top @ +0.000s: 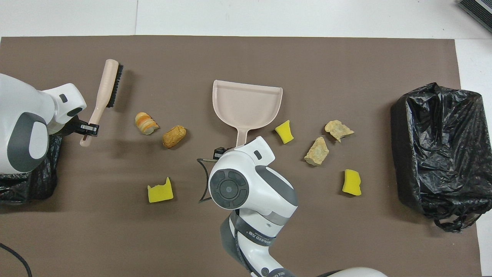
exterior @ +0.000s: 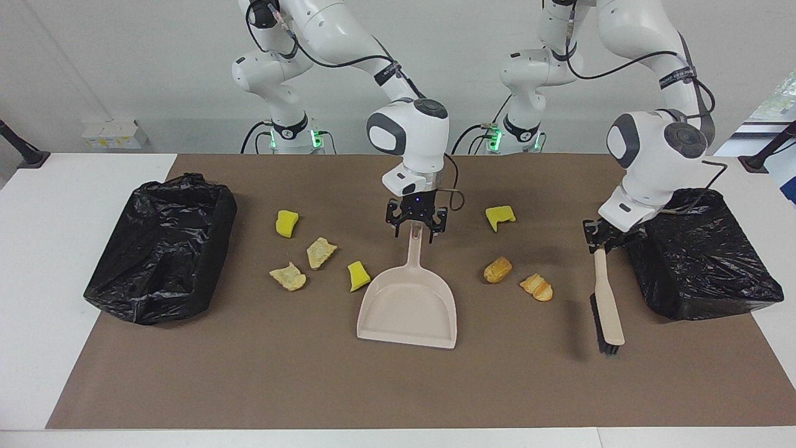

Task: Sweep and dump trash in bin
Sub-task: 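Lower the dustpan near the pieces while the left gripper brings the brush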

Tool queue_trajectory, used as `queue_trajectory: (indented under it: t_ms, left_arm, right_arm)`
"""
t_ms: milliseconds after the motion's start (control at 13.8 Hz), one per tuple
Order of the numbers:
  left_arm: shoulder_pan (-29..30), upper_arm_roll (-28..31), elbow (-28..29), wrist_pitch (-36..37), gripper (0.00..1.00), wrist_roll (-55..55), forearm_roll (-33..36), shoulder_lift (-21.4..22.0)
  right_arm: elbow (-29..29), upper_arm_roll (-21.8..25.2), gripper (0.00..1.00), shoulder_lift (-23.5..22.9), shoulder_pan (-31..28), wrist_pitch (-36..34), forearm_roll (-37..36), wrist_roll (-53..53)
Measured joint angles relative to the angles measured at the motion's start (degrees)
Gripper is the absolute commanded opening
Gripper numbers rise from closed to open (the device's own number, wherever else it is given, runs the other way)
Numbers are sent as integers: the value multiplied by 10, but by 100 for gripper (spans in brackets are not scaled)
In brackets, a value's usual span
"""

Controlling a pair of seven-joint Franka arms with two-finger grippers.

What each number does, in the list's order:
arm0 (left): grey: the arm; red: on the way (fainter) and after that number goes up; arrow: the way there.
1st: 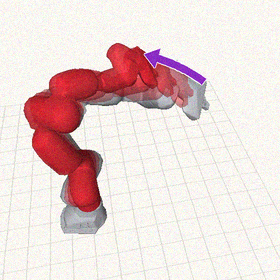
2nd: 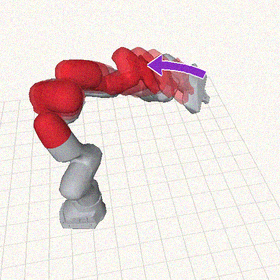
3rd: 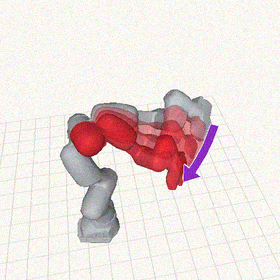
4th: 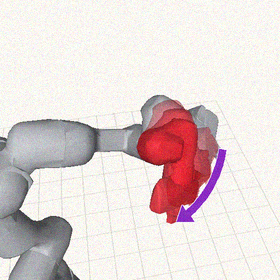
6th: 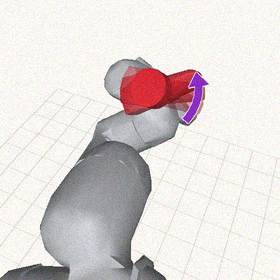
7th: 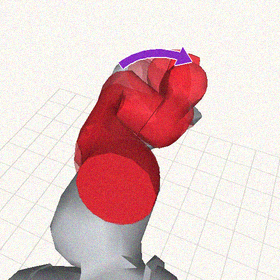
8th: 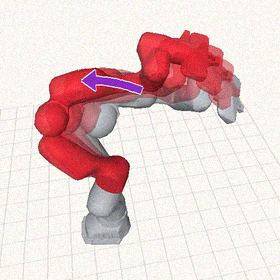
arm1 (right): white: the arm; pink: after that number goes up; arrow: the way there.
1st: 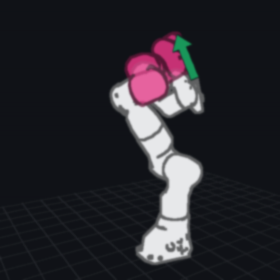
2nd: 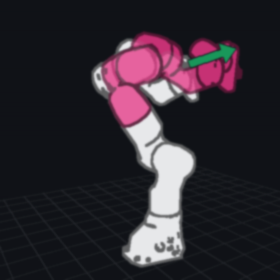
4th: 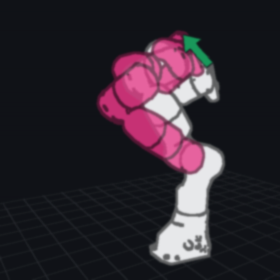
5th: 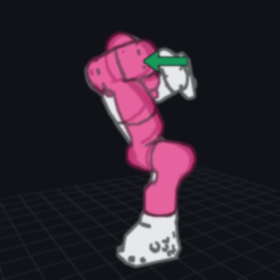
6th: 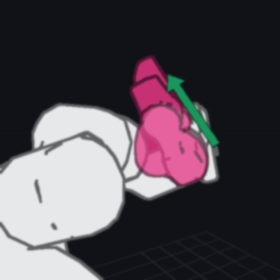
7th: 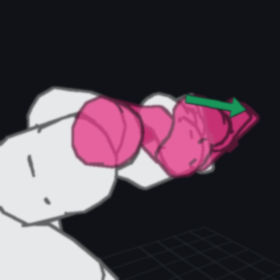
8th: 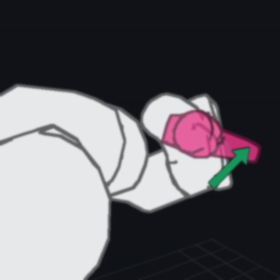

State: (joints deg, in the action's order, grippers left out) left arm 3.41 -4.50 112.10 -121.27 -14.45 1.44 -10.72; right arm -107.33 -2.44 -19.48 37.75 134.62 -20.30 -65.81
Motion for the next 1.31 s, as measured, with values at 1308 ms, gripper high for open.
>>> queue_trajectory:
  t_ms: [1308]
  left_arm:
    - [-106,-5,189,231,0,58,0,266]
  right_arm:
    - [6,3,0,108,-75,-155,1,472]
